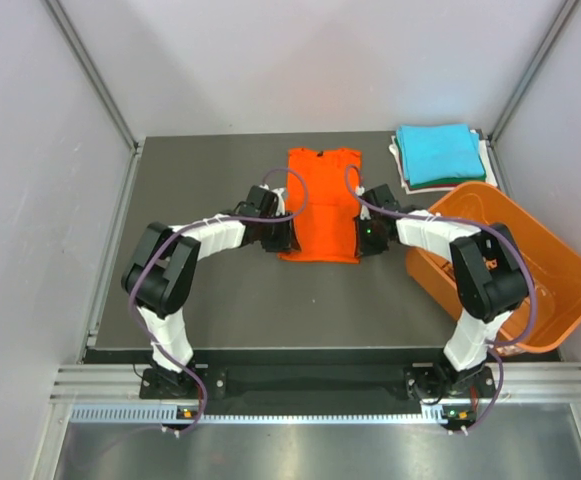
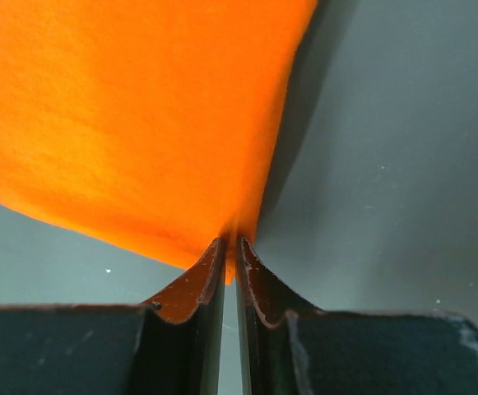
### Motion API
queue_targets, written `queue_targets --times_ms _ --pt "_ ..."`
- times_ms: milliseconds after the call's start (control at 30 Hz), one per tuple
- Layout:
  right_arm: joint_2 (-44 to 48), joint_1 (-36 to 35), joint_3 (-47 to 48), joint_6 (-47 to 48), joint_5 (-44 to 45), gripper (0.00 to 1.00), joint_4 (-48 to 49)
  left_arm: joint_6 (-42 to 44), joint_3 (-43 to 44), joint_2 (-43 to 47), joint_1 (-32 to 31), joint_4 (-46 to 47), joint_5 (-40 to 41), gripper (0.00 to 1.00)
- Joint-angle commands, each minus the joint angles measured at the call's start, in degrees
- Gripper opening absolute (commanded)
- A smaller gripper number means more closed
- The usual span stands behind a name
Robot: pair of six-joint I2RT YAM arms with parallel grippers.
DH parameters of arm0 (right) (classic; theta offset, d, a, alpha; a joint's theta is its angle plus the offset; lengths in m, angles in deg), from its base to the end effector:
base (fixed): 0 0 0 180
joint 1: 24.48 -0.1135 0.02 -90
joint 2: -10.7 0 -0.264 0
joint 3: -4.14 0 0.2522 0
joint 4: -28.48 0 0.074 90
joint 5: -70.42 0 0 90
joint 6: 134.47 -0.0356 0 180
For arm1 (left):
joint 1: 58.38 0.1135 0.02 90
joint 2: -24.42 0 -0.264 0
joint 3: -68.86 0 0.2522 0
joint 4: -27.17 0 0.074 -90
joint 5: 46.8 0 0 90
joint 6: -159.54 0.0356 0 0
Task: Fold and stack the t-shirts
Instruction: Fold the tshirt
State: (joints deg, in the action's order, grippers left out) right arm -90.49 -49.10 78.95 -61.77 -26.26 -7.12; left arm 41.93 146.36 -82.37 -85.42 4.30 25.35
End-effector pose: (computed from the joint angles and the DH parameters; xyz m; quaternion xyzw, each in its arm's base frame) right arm 0.3151 0.1490 0.1639 -0.0759 0.9657 0.1392 0.2055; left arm 0.3356 -0.1836 0.1577 0.0457 0.9348 -0.2774 0.2172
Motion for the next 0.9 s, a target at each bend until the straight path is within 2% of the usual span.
queue_targets --times_ms 0,133,167,300,467,567,733,867 --pt "2.9 -0.3 -1.5 -0.1 3.2 0.11 -0.4 -0.4 -1.6 3.8 1.0 -1.1 3.8 0.43" --pt "4.8 -0.3 1.0 0.2 3.6 0.12 -2.1 -1.0 -0.6 4.5 3.1 -5.1 0.9 0.44" --pt "5.1 -0.3 1.3 0.3 3.4 0.13 -2.4 -0.9 -0.5 4.5 3.4 -5.6 -2.0 0.44" --pt "6.5 -0.3 3.3 -0.5 2.4 0.2 -4.4 -1.4 -3.3 7.3 3.5 -4.9 -5.2 0.45" --pt "7.6 -0.3 4.5 -5.8 3.0 0.35 -6.4 -0.6 -3.4 9.1 4.0 -7.3 -3.8 0.48" --pt "8.0 -0.4 3.7 -10.9 4.2 0.4 -5.8 -0.6 -2.5 7.6 5.0 -9.2 -4.6 0.48" --pt "7.8 -0.6 2.2 -19.3 6.3 0.43 -5.4 -1.4 -3.3 6.0 5.3 -9.1 -4.6 0.48" --pt "7.3 -0.8 0.7 -22.2 6.3 0.43 -4.1 -1.4 -4.5 5.7 5.4 -8.5 -3.2 0.48"
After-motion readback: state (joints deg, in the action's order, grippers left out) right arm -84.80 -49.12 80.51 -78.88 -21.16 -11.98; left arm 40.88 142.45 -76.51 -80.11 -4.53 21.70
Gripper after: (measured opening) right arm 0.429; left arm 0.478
